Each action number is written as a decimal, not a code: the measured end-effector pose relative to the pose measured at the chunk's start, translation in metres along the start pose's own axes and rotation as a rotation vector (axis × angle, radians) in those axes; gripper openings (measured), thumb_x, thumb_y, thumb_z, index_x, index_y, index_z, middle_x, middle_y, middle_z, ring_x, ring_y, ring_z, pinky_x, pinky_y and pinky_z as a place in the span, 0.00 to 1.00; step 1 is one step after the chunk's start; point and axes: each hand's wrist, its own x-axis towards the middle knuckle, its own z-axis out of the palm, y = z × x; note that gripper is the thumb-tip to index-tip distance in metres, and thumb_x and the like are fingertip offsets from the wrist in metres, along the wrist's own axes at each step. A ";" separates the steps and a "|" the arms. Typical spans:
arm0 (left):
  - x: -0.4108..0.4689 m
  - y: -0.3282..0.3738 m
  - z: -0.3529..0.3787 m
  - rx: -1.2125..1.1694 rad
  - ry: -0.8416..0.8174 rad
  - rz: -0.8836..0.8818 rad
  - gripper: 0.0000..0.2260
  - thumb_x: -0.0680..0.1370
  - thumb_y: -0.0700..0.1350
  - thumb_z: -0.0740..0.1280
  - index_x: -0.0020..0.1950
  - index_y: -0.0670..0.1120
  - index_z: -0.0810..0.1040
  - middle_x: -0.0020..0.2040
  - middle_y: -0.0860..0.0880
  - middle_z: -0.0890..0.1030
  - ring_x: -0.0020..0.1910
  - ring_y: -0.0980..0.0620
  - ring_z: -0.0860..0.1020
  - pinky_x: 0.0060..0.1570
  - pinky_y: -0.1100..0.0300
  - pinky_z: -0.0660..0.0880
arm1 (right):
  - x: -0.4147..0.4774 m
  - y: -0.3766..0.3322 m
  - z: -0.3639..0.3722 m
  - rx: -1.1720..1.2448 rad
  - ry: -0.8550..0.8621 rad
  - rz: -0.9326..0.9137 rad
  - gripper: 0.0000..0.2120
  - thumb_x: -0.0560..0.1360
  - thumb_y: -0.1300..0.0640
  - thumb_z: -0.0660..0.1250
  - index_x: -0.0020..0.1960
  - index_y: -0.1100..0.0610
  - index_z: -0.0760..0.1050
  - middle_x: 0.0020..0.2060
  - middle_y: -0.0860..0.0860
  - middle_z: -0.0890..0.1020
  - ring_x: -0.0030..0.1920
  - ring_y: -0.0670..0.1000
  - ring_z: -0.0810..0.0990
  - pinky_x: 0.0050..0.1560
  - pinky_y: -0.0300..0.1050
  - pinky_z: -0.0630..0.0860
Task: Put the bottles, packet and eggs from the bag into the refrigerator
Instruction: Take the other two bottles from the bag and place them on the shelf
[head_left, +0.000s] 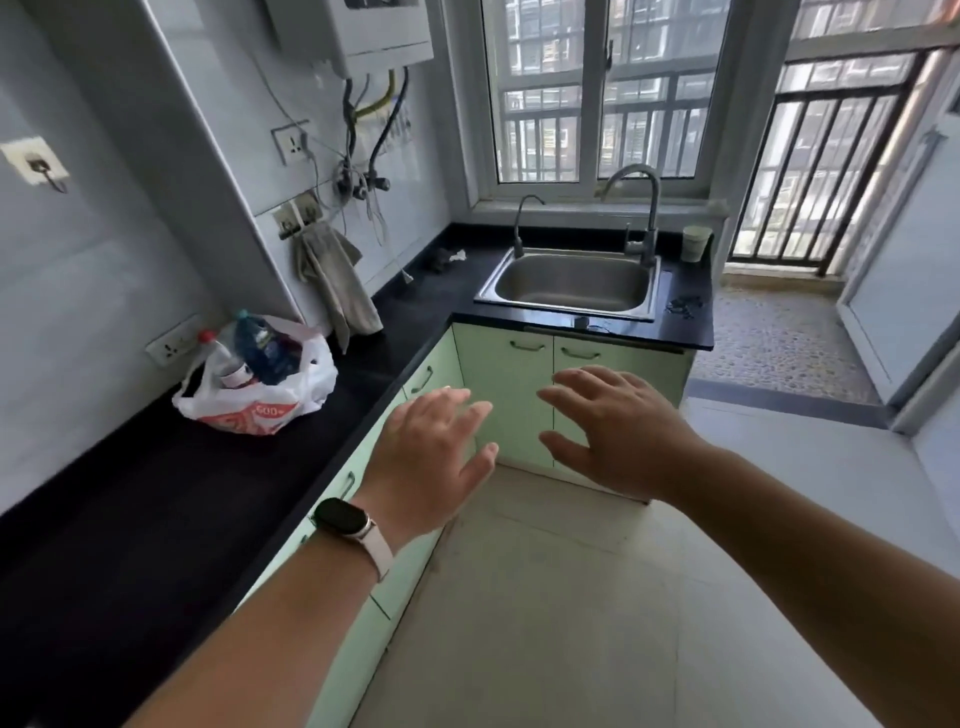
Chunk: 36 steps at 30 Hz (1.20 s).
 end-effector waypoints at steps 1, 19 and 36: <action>-0.001 -0.004 0.001 0.021 -0.007 -0.014 0.22 0.78 0.58 0.56 0.66 0.49 0.76 0.65 0.46 0.78 0.66 0.44 0.74 0.65 0.44 0.69 | 0.009 0.000 0.003 0.006 -0.006 -0.025 0.32 0.77 0.32 0.46 0.75 0.46 0.63 0.72 0.49 0.69 0.73 0.52 0.65 0.71 0.52 0.63; -0.057 -0.211 0.003 0.133 0.061 -0.432 0.22 0.79 0.58 0.58 0.64 0.46 0.78 0.61 0.45 0.79 0.62 0.45 0.76 0.59 0.47 0.74 | 0.216 -0.138 0.063 0.062 -0.087 -0.420 0.29 0.78 0.34 0.50 0.76 0.45 0.61 0.75 0.46 0.65 0.75 0.49 0.61 0.72 0.47 0.58; -0.041 -0.449 0.021 0.097 0.051 -0.423 0.16 0.79 0.56 0.59 0.60 0.49 0.76 0.53 0.51 0.78 0.54 0.50 0.76 0.52 0.53 0.76 | 0.431 -0.257 0.098 0.003 -0.079 -0.413 0.28 0.79 0.35 0.52 0.75 0.46 0.62 0.73 0.46 0.68 0.73 0.50 0.63 0.71 0.49 0.62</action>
